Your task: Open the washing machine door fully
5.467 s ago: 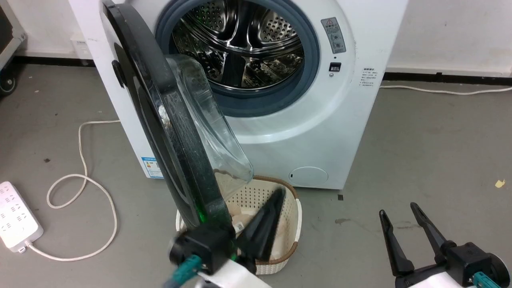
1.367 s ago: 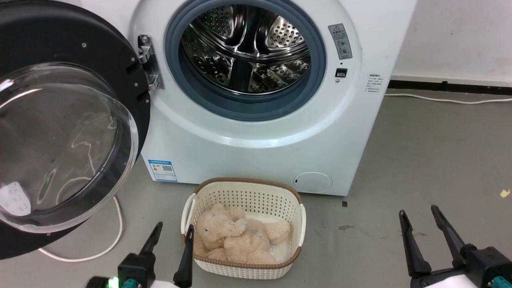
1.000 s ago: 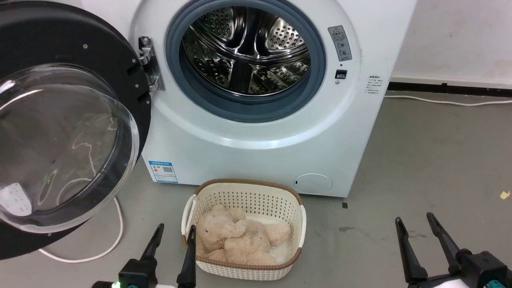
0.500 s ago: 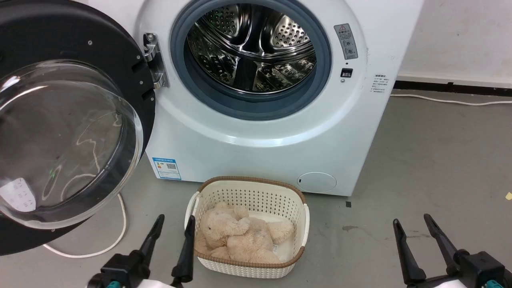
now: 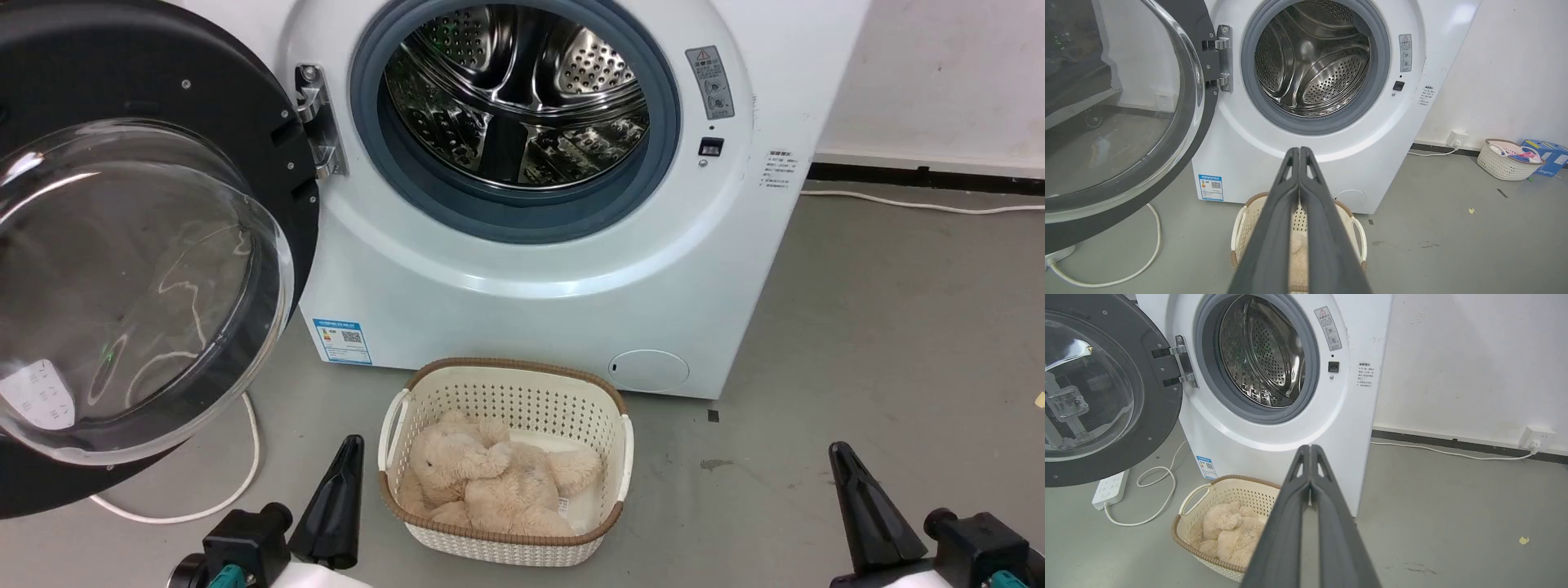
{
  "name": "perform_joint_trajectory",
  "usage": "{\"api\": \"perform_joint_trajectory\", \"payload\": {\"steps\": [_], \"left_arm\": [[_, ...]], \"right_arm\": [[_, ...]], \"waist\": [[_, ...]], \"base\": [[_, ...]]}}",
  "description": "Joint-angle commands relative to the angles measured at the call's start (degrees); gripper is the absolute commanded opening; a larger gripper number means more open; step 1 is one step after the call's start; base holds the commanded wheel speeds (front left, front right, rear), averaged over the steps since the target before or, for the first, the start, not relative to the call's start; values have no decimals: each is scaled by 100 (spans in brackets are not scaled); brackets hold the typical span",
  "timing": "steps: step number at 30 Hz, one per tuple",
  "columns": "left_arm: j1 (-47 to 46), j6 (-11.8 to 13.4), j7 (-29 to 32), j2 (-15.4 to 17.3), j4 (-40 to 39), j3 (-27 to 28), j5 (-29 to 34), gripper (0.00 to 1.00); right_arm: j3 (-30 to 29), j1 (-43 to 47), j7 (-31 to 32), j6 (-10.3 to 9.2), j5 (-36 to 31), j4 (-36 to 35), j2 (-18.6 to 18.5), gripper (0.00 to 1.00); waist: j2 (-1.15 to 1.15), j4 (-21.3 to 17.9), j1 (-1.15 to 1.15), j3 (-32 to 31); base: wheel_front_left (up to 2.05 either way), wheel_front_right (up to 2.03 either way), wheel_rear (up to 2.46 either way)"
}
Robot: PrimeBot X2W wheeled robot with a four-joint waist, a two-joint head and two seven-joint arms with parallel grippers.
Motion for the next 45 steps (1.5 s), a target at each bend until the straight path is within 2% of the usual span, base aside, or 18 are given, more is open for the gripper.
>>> {"api": "perform_joint_trajectory", "payload": {"steps": [1, 45], "left_arm": [[-9, -25, 41, -23, 0, 48, 75, 0], [-89, -249, 485, -470, 2, 666, 951, 0]], "right_arm": [[9, -25, 23, 0, -17, 0, 1, 0], [95, -256, 387, -3, -179, 3, 9, 0]], "waist": [[0, -6, 0, 0], [0, -220, 0, 23]], "base": [[0, 0, 0], [0, 0, 0]]}}
